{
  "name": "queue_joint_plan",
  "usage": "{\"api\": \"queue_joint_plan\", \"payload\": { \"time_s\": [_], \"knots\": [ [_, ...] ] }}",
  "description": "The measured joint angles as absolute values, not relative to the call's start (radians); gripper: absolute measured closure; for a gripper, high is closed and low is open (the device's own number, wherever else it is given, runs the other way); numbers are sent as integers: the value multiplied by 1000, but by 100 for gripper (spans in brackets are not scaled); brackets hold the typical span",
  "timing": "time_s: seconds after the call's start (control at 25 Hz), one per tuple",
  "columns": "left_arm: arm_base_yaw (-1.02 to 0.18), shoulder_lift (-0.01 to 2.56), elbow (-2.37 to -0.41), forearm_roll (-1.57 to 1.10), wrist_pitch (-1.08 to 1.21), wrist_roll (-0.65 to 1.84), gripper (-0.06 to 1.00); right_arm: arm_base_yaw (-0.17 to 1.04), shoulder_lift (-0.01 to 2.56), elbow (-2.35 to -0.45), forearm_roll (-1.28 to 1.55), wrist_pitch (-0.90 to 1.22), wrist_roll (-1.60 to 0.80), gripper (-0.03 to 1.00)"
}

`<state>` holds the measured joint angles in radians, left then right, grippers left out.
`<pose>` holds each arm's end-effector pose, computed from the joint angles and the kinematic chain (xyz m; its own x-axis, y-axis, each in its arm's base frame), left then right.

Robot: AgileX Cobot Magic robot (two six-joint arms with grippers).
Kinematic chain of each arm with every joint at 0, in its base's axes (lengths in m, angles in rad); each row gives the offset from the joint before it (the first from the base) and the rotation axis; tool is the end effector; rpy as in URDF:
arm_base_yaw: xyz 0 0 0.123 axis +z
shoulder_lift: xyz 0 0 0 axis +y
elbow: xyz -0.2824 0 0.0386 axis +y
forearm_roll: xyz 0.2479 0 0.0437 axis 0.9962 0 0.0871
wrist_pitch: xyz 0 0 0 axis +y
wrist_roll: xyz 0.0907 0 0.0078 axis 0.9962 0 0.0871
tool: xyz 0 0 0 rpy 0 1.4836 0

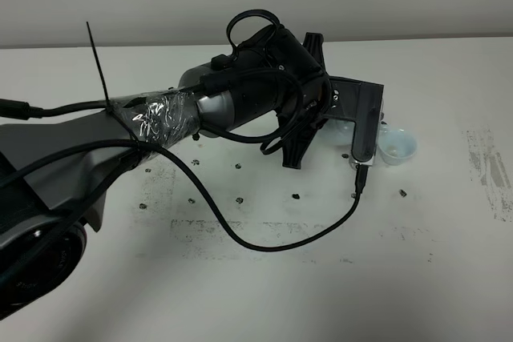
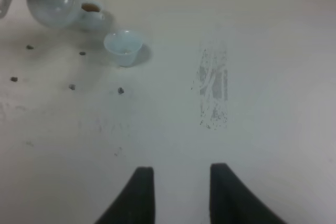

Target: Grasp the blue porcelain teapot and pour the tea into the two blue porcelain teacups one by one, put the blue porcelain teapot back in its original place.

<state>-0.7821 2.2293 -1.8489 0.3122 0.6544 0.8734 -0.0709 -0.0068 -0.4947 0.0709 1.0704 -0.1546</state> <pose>0.3693 -0.3428 0.1998 0.3078 0.9431 -0.1258 0.7751 -0.1718 0.6081 -0.0054 0.0061 0.2751 -0.4597 -0.0877 -0.8837 -0.0398 0.9961 -0.0781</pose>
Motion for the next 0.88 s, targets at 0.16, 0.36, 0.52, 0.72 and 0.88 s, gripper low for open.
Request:
{"api": "queue_joint_plan", "payload": {
  "time_s": [0.16,0.36,0.52,0.72,0.88],
  "knots": [
    [-788,2248,-1904,330,685,863,91,-71,-7,-495,71,1070,-155,68],
    [-801,2267,-1958,360,714,860,91,-71,-7,-495,71,1070,-155,68],
    [-805,2269,-1961,361,724,867,91,-71,-7,-495,71,1070,-155,68],
    [-805,2275,-1961,363,737,898,91,-71,-7,-495,71,1070,-155,68],
    [-805,2275,-1961,382,740,904,91,-71,-7,-495,71,1070,-155,68]
  ]
}}
